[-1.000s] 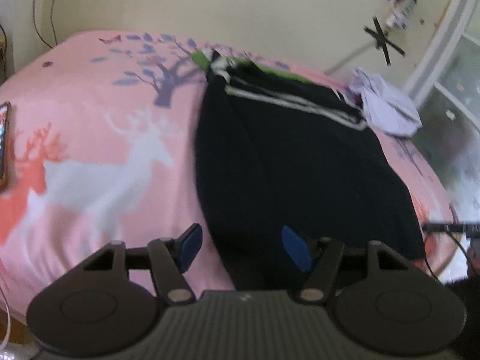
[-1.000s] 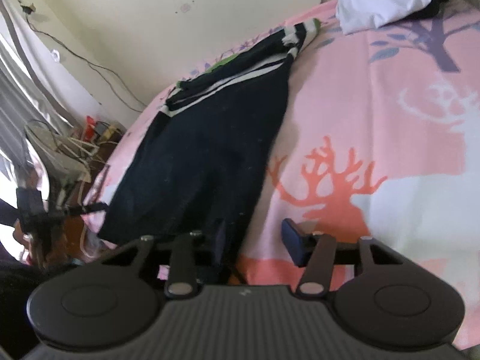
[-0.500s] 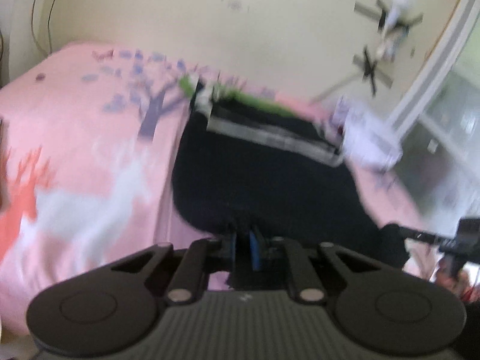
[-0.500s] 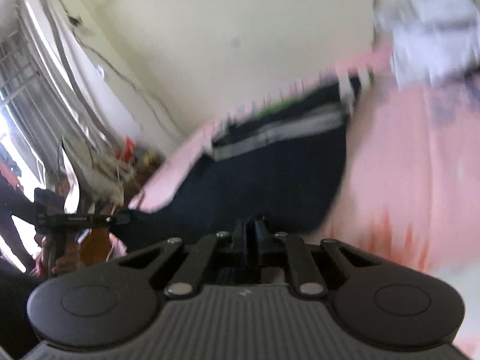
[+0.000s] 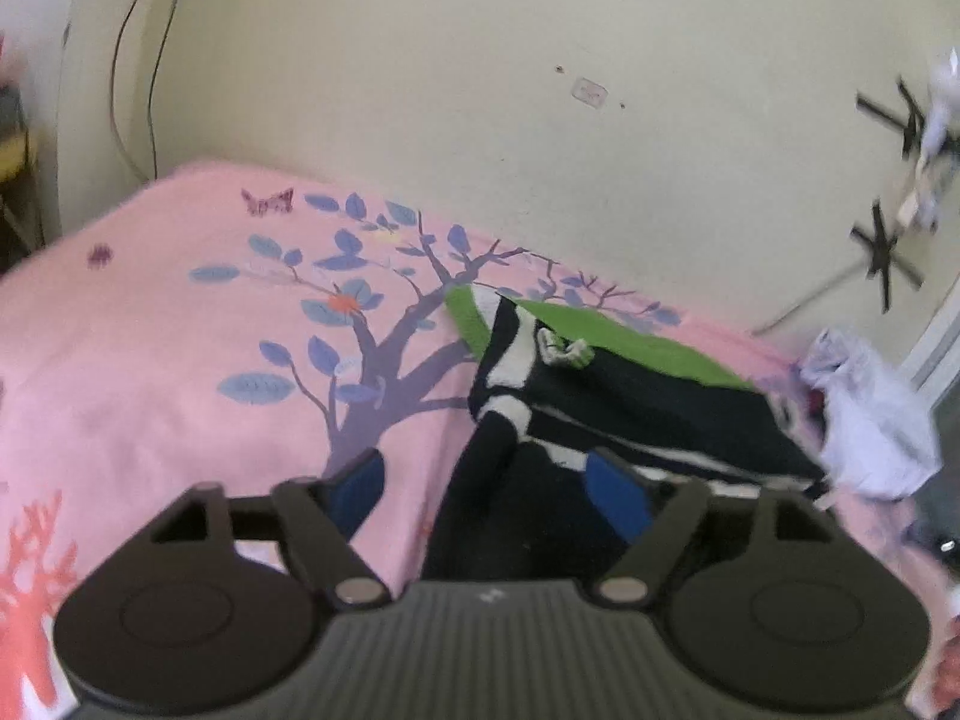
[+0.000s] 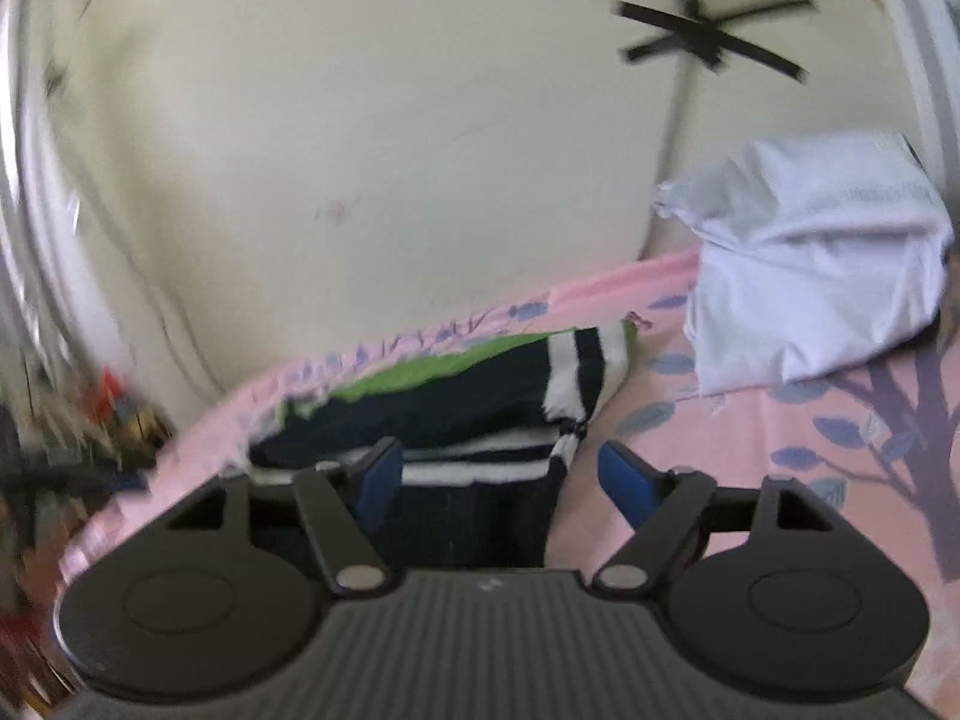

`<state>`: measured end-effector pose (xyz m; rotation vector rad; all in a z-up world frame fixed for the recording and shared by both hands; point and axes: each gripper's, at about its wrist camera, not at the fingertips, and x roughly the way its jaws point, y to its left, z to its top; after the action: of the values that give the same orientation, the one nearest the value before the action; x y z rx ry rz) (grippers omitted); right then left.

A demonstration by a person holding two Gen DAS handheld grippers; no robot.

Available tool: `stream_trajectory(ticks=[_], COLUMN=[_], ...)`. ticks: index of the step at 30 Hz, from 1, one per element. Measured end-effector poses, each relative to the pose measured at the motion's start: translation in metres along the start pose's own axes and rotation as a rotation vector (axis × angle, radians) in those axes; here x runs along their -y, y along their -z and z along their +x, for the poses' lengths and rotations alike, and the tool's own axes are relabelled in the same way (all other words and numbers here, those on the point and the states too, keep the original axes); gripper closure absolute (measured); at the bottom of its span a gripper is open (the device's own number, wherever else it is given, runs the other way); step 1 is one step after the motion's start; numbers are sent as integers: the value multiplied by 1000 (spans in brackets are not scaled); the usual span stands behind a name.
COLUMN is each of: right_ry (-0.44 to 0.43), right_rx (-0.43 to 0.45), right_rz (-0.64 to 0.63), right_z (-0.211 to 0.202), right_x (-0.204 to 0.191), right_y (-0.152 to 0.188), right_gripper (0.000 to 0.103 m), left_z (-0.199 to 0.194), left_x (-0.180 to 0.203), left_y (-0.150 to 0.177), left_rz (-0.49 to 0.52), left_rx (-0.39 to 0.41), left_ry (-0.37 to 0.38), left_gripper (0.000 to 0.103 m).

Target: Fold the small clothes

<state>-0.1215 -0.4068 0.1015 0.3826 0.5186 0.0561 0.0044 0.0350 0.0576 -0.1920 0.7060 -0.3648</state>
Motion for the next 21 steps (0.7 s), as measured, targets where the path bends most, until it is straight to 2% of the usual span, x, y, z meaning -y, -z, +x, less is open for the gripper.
stream_trajectory(ticks=[3, 5, 6, 8, 9, 10, 11, 13, 17, 19, 21], right_ry=[-3, -9, -11, -19, -4, 25, 42, 60, 118, 171, 235], right_rx=[-74, -122, -151, -196, -217, -220, -203, -149, 4, 15, -36], right_rz=[-60, -79, -95, -128, -155, -187, -205, -205, -140, -120, -105], right_z=[22, 34, 40, 48, 53, 55, 53, 45, 26, 31, 51], right_x=[-10, -13, -16, -21, -24, -26, -27, -27, -19, -14, -9], right_y=[2, 7, 9, 19, 23, 27, 29, 24, 5, 6, 14], right_gripper=[29, 33, 38, 59, 88, 99, 102, 103, 103, 103, 101], left_z=[15, 24, 30, 41, 48, 54, 58, 51, 26, 29, 48], left_x=[23, 38, 45, 54, 58, 59, 58, 58, 55, 48, 42], left_y=[2, 9, 13, 24, 30, 34, 37, 37, 23, 14, 10], left_rz=[123, 224, 283, 370, 403, 426, 435, 427, 354, 293, 261], left_rx=[-22, -38, -52, -87, -107, -124, -135, -106, 31, 54, 28], left_ry=[-23, -45, -66, -113, -147, -171, -170, -154, -121, -135, -162], left_gripper=[33, 45, 48, 58, 62, 84, 94, 95, 95, 95, 94])
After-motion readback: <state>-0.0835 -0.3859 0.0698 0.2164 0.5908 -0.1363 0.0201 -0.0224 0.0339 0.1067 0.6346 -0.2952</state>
